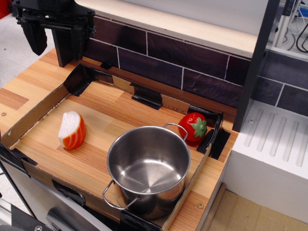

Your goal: Topple metal pot

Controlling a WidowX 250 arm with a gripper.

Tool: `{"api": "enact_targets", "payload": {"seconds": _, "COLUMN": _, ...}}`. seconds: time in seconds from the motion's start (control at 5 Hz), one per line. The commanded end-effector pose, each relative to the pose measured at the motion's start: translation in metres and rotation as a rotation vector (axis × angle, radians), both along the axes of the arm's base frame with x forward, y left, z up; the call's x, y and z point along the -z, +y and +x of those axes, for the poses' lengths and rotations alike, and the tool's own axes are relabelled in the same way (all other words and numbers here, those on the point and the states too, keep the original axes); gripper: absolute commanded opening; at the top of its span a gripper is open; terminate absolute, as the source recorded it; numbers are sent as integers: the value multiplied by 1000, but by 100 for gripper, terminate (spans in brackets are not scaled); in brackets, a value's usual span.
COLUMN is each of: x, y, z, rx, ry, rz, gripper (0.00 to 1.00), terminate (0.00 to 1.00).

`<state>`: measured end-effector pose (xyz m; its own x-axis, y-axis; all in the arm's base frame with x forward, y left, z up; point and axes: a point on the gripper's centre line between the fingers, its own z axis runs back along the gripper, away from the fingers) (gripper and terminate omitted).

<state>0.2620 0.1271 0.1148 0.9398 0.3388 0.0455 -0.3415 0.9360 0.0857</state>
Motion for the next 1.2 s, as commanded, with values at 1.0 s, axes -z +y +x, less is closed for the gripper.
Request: {"api": "enact_targets", "payload": {"seconds": 1.0, "x": -18, "y": -185, "z": -1, "rx": 308, "ry": -23, "rz": 123, "gripper": 100, "terminate": 0}}
